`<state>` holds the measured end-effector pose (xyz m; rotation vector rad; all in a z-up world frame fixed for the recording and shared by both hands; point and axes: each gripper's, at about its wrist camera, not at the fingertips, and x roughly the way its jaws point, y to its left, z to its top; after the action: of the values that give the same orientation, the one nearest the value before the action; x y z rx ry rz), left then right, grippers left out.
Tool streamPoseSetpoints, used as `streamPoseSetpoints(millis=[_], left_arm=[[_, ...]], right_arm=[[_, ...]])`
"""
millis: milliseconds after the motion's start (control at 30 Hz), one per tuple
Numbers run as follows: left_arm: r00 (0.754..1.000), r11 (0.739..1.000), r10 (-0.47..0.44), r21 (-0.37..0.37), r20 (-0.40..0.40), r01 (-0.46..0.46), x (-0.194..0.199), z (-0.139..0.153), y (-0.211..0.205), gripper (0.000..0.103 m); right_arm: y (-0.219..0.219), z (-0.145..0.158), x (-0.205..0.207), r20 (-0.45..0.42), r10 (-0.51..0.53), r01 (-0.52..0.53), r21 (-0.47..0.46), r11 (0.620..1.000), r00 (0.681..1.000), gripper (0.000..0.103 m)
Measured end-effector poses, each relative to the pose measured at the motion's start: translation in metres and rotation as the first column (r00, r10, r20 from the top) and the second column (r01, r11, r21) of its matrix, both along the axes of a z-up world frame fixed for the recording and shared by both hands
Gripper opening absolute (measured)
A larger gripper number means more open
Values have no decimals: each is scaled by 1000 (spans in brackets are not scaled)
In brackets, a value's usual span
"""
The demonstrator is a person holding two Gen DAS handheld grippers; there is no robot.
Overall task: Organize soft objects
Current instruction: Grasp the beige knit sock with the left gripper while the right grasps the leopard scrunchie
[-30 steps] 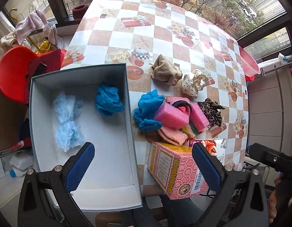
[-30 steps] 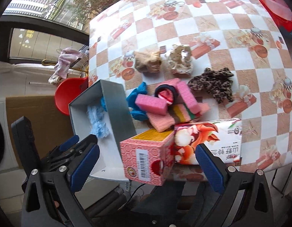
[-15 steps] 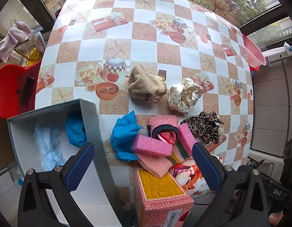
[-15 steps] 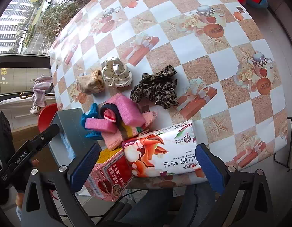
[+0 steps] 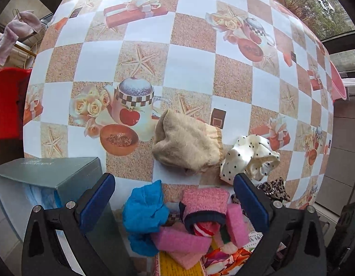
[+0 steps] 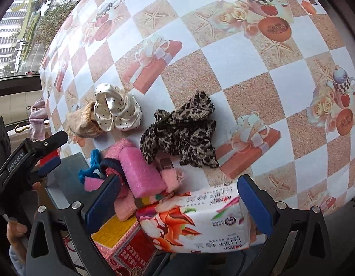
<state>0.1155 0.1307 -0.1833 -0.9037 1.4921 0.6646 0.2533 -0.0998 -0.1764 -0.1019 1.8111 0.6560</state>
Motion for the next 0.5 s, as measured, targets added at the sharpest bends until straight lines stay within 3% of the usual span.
streamPoseSetpoints(millis=[500], left_arm=[[997,1000,4,-1,-83,-4,8,-55,-9,103]], right_arm=[[29,-64,4,45,24,-19,-109,994,999,102]])
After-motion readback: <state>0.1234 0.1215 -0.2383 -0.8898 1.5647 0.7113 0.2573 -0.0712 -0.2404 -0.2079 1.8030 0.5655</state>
